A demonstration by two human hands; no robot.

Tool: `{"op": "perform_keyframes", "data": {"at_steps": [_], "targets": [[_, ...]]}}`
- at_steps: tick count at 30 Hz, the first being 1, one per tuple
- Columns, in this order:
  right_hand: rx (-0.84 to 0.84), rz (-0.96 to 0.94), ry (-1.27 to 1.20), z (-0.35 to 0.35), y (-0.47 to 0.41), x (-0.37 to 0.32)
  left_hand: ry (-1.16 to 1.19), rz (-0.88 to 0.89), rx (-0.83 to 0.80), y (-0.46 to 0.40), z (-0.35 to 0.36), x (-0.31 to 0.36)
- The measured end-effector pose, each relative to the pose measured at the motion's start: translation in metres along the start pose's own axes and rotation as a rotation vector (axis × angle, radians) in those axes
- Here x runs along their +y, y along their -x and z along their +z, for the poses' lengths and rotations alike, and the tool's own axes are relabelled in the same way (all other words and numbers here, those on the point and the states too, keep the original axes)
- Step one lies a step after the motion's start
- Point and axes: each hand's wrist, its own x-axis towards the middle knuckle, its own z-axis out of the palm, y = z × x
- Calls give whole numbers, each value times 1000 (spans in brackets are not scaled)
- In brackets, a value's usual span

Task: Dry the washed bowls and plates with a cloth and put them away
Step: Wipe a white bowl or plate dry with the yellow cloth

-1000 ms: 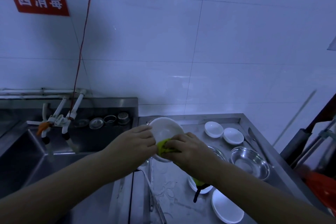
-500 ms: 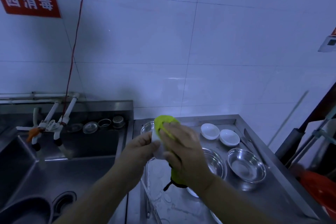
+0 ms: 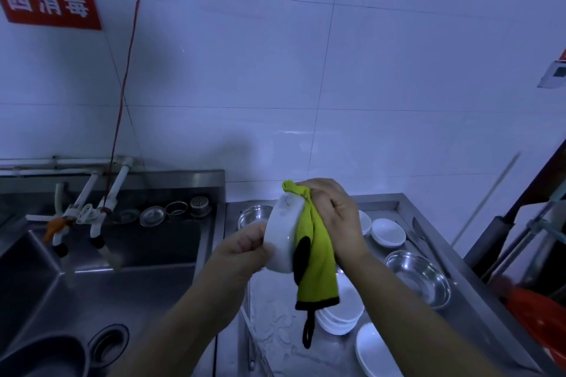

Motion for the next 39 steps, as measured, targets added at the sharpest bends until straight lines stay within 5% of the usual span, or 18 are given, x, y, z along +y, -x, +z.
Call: {"op": "perform_keyframes", "data": {"at_steps": [4, 8, 11, 16, 20, 23, 29, 39], "targets": [[-45, -38, 171, 10, 8, -12, 48, -5, 61, -4, -5, 0], [-103, -319, 518, 22, 24, -13, 14, 33, 14, -6, -5, 10], [-105, -426, 532, 21, 22, -11, 19, 48, -3, -6, -6, 12], [-68, -68, 31, 8, 7, -12, 167, 38, 10, -3, -12, 16], [8, 85, 140, -4, 15, -7, 363, 43, 101, -8, -21, 20], [56, -94, 326, -2, 17, -13, 418, 38, 130, -12, -18, 19], [-129, -445, 553, 14, 40, -15, 450, 2, 174, -15, -15, 19], [-126, -502, 672, -4, 21, -10, 420, -92, 143, -12, -10, 21]]}}
